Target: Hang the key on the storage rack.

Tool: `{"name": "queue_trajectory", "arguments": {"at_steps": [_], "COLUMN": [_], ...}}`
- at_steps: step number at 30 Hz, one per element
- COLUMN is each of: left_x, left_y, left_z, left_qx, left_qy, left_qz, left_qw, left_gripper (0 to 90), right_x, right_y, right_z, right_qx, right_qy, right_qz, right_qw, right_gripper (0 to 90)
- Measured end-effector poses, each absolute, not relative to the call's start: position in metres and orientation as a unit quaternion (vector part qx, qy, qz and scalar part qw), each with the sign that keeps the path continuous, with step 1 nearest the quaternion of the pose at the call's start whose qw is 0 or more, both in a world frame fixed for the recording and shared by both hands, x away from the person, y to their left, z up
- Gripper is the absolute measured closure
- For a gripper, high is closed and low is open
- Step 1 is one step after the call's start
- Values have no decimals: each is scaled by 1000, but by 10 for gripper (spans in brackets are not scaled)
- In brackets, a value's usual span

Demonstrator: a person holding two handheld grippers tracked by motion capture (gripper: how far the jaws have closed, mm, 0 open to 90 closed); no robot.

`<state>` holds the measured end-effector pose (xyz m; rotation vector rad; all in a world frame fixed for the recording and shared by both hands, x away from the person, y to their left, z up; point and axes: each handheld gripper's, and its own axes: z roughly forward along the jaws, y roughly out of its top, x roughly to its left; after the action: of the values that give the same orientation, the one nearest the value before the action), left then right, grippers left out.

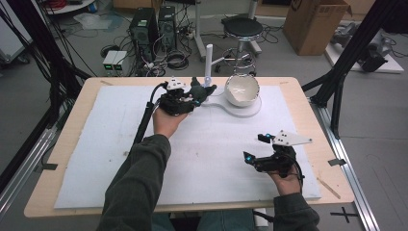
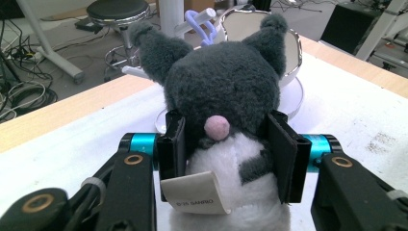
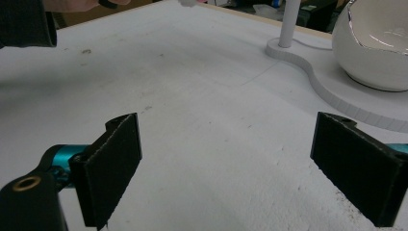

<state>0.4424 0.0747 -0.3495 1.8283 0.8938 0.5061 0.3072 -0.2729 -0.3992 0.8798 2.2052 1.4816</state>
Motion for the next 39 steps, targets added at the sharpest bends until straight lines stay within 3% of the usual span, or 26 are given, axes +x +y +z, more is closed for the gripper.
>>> {"name": "queue_trajectory", "arguments": {"at_steps": [39], "left_x": [450], "left_y": [69], "left_z": [-363], "left_qx": [766], "left_qy": [384], "left_qz": [205], "left_qw": [473], "left_gripper": [513], "right_x": [306], "right_y": [-273], "right_z": [-399], "right_qx": [308], "right_qy": [778], "right_qz": [521], "right_qw": [169], "right_gripper": [99]}}
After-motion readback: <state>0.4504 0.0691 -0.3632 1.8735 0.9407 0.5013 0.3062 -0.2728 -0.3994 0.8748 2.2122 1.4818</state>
